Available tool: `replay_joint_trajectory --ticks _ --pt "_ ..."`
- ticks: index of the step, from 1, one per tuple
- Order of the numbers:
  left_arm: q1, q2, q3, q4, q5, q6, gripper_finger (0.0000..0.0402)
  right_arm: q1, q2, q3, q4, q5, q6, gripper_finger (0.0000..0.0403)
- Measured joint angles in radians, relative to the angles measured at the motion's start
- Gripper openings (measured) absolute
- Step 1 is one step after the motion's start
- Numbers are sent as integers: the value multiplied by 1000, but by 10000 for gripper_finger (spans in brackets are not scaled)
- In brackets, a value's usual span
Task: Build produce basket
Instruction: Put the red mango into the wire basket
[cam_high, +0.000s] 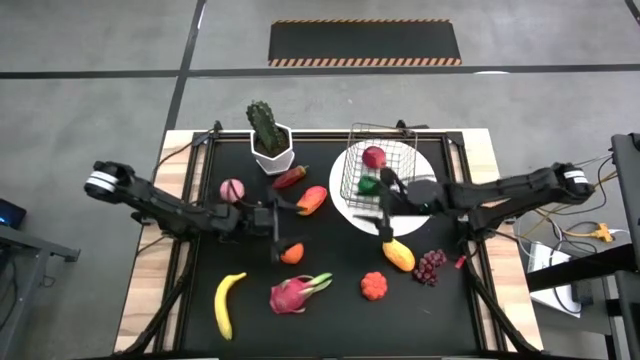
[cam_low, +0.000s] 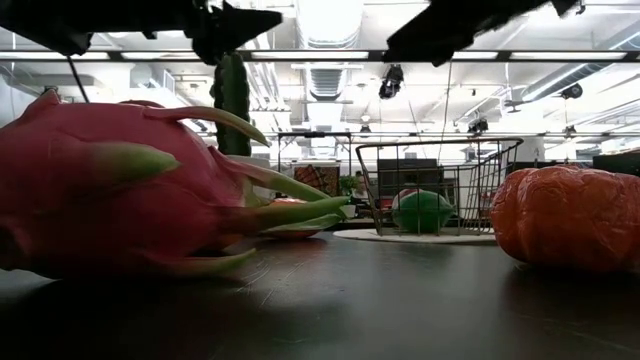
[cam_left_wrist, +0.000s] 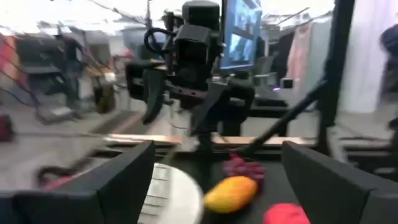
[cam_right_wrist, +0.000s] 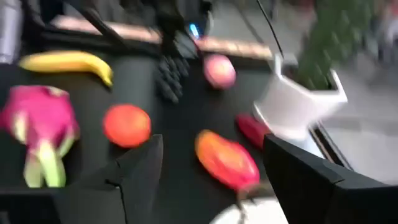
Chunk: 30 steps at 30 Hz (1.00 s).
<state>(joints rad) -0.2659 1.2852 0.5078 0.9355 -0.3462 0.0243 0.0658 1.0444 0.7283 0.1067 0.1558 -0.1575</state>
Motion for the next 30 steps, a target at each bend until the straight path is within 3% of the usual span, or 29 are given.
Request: replay_joint_trajectory --ticks 4,12,19,26,30 --pt "-9 89 38 6 1 -104 329 28 -4 -153 253 1 -50 249" --pt "-9 206 136 5 -31 -150 329 28 -3 -289 416 1 -101 237" --pt "-9 228 176 0 -46 -150 329 28 -42 -282 440 0 -241 235" --pt "-2 220 174 -3 -192 -150 329 27 -72 -303 432 -44 -281 229" --pt "16 220 174 -4 -213 -163 329 19 -77 -305 428 -44 -285 228"
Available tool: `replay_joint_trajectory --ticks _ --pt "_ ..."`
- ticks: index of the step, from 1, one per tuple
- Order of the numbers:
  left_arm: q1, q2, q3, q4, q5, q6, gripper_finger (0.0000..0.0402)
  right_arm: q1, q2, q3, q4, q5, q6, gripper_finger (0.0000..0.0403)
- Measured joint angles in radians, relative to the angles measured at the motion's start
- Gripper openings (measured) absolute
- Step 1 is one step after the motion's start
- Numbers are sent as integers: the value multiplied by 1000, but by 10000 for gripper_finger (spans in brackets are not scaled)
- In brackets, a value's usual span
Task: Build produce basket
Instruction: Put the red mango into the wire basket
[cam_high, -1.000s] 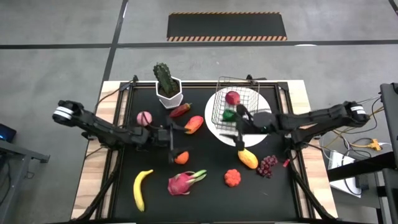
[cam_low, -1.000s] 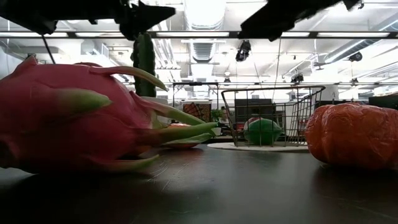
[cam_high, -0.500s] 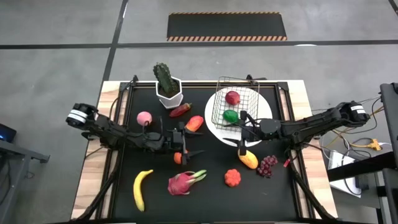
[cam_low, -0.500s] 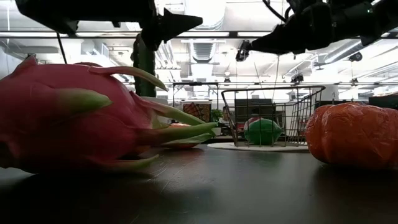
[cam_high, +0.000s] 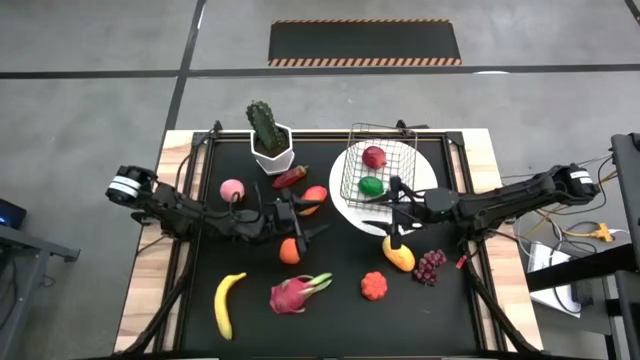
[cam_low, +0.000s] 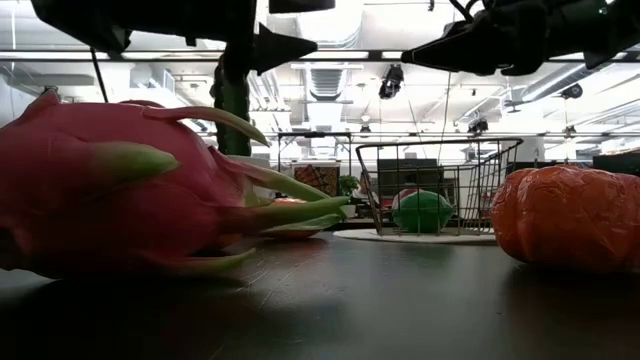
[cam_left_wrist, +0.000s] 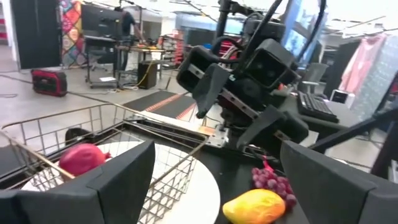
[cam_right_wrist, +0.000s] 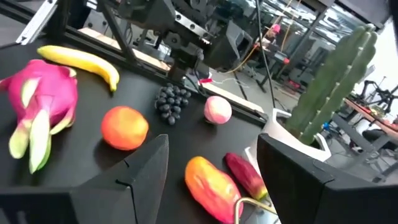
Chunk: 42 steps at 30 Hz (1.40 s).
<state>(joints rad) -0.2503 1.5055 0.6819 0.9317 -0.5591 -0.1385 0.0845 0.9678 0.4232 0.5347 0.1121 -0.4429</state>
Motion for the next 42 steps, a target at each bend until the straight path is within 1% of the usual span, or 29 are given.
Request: replay_joint_trajectory --ticks 7,14,17,20,22,26,29,32,34,36,39,42 --pt "22 0 0 -1 -1 -16 329 0 -4 -12 -38 -8 32 228" --pt "41 0 0 -2 0 -42 329 0 -5 -13 -40 -8 52 228" --pt "44 0 1 -39 -3 -70 329 0 -5 -13 -44 -8 55 228" --pt "51 0 15 -149 -21 -134 329 0 -5 -13 -44 -8 75 228" --pt "60 0 40 -253 -31 -198 329 0 -5 -13 -44 -8 78 228" --pt "72 0 111 -566 -42 -292 329 0 -5 -13 -46 -8 78 228" --pt "72 0 178 -771 -46 -301 329 0 -5 -13 -51 -7 79 228" --pt "80 0 231 -935 -49 -281 329 0 -5 -14 -52 -7 92 228" --pt "92 0 246 -999 -50 -251 329 0 -5 -14 -58 -7 93 228" --pt "111 0 246 -1027 -50 -241 329 0 -5 -14 -61 -7 98 228" --pt "144 17 235 -1024 -50 -233 329 0 -5 -14 -60 -7 103 228" --pt "162 66 222 -1018 -49 -173 329 0 -5 -14 -60 -7 103 228"
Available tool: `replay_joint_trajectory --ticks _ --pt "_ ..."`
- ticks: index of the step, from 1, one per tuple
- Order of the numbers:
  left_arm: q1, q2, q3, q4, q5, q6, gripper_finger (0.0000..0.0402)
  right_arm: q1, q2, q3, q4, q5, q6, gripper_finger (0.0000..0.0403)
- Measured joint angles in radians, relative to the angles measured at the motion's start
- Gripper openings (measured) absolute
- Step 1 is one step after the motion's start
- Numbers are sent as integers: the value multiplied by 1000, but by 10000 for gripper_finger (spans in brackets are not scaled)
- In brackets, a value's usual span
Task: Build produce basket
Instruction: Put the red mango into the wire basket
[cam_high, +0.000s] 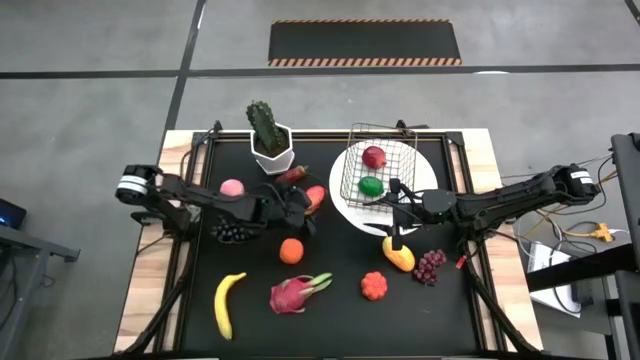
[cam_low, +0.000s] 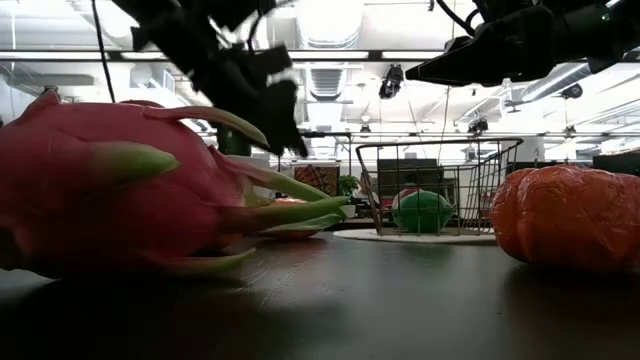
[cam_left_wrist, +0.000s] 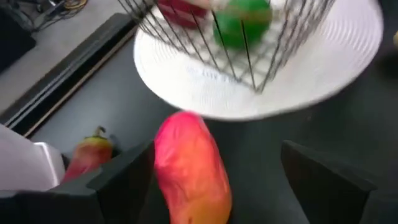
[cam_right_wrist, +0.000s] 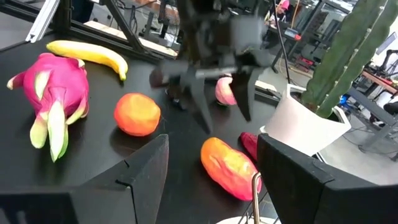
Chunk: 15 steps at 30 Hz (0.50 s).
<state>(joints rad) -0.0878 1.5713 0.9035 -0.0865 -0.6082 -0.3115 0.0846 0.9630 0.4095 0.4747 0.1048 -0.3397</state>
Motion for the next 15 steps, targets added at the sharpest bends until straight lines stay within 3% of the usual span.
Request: replay_joint_trajectory --ticks 15 --pt "93 197 -5 52 6 -23 328 0 0 0 -12 0 0 228"
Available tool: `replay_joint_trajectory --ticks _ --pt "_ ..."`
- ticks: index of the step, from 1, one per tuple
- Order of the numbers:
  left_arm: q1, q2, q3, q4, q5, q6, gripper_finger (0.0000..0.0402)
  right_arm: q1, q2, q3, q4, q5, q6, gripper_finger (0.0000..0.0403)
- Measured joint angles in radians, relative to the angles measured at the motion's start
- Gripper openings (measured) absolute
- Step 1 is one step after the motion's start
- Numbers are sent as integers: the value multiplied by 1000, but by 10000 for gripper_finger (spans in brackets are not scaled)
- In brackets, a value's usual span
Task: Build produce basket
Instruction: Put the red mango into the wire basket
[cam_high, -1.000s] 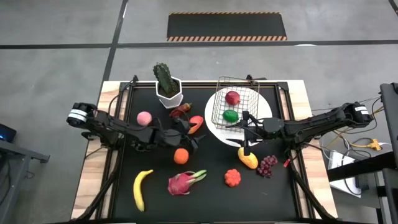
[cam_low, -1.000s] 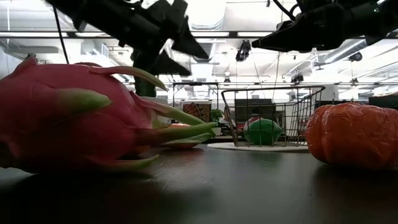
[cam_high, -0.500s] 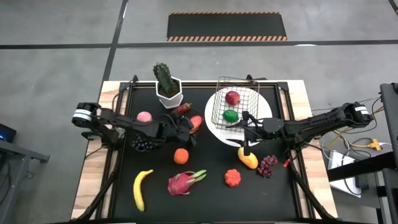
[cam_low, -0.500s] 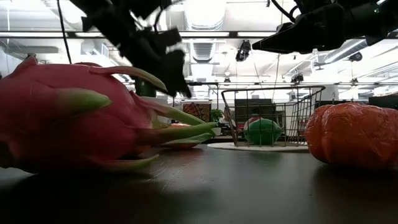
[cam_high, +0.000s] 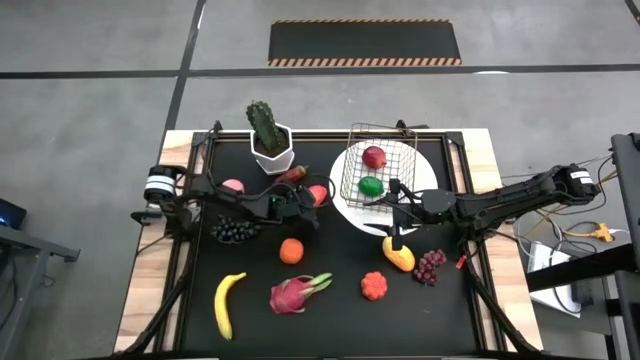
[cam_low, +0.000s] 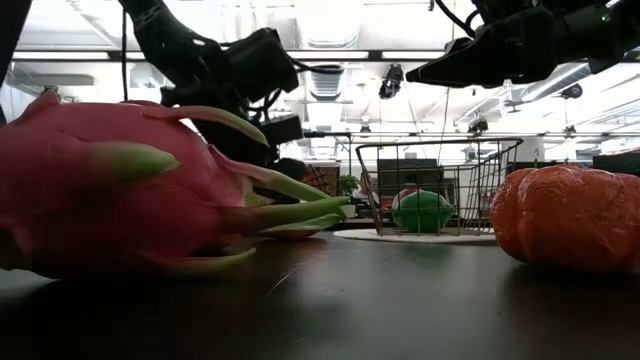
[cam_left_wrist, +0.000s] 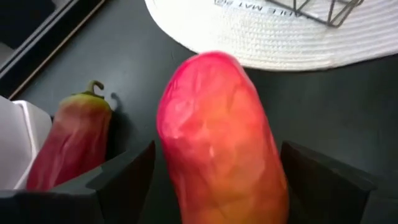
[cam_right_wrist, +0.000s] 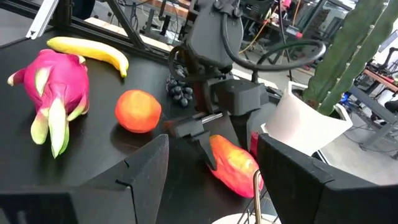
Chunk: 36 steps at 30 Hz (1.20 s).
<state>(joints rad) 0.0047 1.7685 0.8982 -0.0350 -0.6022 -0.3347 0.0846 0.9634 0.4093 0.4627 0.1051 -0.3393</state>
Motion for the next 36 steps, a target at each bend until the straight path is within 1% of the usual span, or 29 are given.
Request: replay_joint_trajectory --ticks 4,11,14,17,20,23,26,29,31,34,36 --pt "-2 4 -4 1 2 -2 309 0 0 0 -8 0 9 228" --pt "-6 -1 -5 0 3 -28 229 0 0 0 -9 0 10 228" --pt "-21 -9 -1 -1 4 -29 211 0 0 0 -9 0 15 228" --pt "-47 -52 -2 -3 -10 -29 209 0 0 0 -9 0 15 228" --pt "-85 -117 -6 -13 -52 -26 211 0 1 0 -6 0 17 228" --pt "-128 -197 -7 -9 -98 -10 211 0 1 0 26 0 74 229" --pt "-175 -265 -7 8 -116 27 211 0 1 0 74 0 143 242" --pt "-224 -313 -12 31 -125 56 211 0 2 0 103 0 169 267" --pt "-257 -338 -24 87 -128 102 211 0 11 0 138 0 170 286" --pt "-300 -347 -43 244 -130 209 211 0 39 -1 213 -10 172 313" --pt "-319 -341 -52 352 -107 296 211 0 74 -1 282 -38 182 327"
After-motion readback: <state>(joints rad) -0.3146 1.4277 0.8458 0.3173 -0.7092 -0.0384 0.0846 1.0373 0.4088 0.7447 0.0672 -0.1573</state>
